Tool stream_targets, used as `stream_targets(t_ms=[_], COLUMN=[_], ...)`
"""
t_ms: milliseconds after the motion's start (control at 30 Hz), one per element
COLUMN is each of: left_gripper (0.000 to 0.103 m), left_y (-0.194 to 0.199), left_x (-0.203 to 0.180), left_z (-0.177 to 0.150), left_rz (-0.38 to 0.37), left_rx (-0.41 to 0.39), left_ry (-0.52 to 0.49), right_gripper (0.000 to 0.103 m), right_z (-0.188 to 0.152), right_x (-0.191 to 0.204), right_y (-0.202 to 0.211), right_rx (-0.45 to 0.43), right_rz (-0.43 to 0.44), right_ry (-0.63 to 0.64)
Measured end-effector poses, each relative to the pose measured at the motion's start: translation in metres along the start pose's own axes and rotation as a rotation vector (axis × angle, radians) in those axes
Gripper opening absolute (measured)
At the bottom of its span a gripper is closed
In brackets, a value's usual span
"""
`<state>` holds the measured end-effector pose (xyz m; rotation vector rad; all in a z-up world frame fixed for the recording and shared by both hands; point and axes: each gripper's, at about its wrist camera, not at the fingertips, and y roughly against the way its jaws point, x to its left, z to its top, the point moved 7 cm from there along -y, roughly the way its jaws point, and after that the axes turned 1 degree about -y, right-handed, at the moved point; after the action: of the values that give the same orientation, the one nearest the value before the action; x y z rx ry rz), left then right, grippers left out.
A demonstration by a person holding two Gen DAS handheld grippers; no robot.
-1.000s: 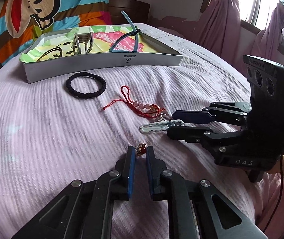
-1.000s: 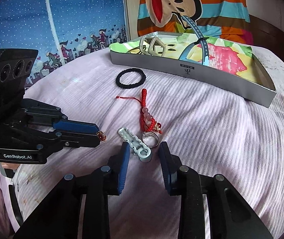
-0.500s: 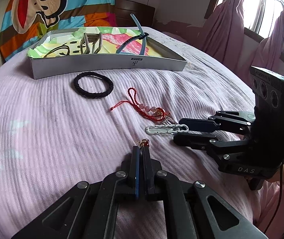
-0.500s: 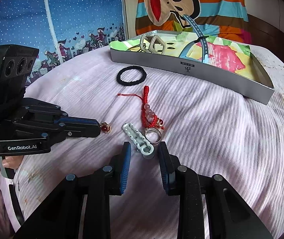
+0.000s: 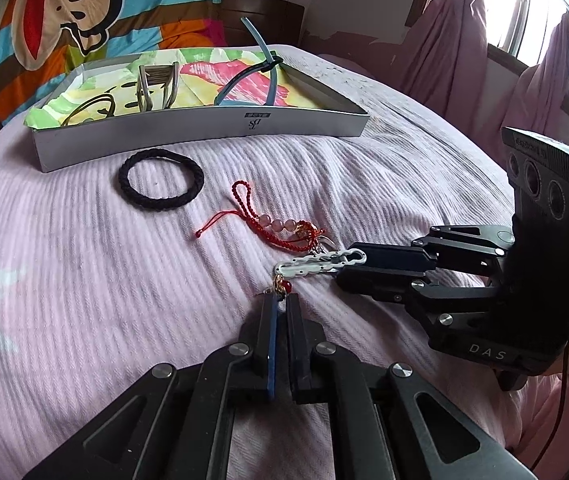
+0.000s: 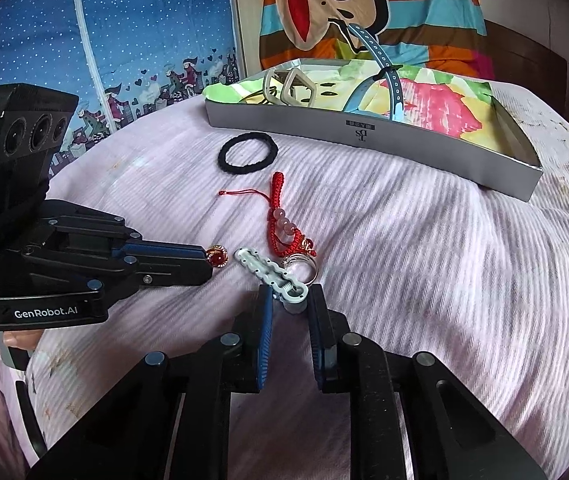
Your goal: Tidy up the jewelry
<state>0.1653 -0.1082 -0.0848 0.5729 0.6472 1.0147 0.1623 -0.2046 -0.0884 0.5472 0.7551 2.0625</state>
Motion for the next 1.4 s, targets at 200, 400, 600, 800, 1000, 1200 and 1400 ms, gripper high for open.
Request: stream_targets(t_ms=[200, 400, 600, 800, 1000, 1200, 1400], left_gripper=[0.017, 0.023, 0.023, 0.023, 0.023, 0.013, 0.012], left_y=[-0.002, -0.006, -0.009, -0.011, -0.016, -0.018, -0.013], left_x=[0.001, 0.001, 0.003, 0.007, 0.009, 0.011, 0.011], left_z=[0.004, 0.008, 0.009, 0.014, 0.018, 0.018, 0.018], left_rz=[-0.01, 0.012, 0.027, 0.03, 0.045, 0.069, 0.072], left_rx=[-0.003, -0.003, 0.003, 0.0, 0.005, 0.009, -0.014], left_ry=[0.019, 0.012, 0.013, 0.033, 0.031, 0.026, 0.024], right_gripper=[0.016, 0.016, 0.016, 0.016, 0.015, 0.015, 0.015], right_z=[-0.001, 0.0, 0.002, 0.003, 0.003, 0.003, 0.003], right_x=[0.0, 0.0, -0.001, -0.003, -0.006, -0.007, -0.004], right_y=[0.0, -0.001, -0.003, -0.003, 0.0, 0.0, 0.006], right_rx=[0.0, 0.0, -0.003, -0.009, -0.016, -0.022, -0.047], right_rz=[-0.001, -0.003, -0.003, 0.002, -0.019, -0.027, -0.013], right_ry=[-0.001, -0.005, -0.014, -0.022, -0.032, -0.038, -0.031])
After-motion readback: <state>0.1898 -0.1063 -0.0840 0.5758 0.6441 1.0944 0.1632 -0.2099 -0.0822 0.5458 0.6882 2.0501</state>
